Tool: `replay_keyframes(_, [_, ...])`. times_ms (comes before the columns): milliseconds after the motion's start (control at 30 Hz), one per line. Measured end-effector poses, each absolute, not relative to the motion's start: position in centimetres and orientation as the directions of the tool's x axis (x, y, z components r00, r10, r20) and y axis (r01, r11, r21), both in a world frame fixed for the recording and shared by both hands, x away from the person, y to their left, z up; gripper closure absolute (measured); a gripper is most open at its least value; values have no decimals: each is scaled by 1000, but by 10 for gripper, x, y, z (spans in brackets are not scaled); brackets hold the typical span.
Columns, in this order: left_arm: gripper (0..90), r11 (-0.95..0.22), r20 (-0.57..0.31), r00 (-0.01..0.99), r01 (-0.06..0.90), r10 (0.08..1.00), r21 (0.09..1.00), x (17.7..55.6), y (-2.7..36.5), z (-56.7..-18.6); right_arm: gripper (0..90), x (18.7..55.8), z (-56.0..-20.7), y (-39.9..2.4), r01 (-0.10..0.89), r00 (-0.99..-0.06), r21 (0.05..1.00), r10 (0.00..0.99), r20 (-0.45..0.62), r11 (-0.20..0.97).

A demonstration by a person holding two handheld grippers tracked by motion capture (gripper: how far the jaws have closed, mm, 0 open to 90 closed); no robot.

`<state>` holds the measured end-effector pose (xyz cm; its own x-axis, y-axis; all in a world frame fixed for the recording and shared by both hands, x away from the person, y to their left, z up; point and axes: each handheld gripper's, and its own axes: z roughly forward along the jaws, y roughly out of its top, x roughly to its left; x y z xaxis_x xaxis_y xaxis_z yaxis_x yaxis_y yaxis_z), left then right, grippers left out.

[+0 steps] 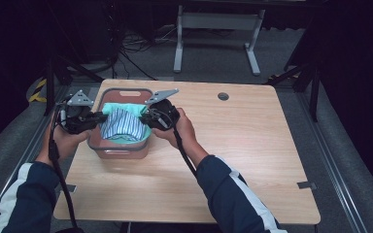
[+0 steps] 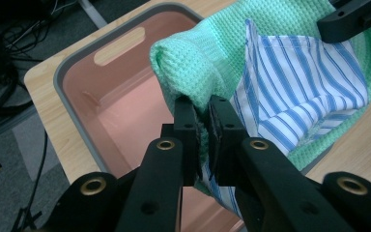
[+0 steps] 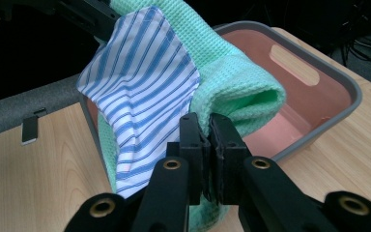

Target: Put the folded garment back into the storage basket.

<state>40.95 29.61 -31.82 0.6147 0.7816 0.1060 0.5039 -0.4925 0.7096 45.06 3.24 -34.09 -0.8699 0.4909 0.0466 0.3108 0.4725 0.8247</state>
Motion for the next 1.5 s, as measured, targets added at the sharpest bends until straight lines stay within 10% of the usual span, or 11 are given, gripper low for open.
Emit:
replay_keyframes(900, [824, -498, 100, 596, 554, 797, 667, 421, 311, -349, 836, 463, -374, 64, 359, -867, 774, 493, 70, 521])
replay_keyframes(1500, [580, -508, 162, 576, 513, 802, 692, 406, 296, -342, 667, 458, -370, 46, 348, -851, 774, 525, 23, 530])
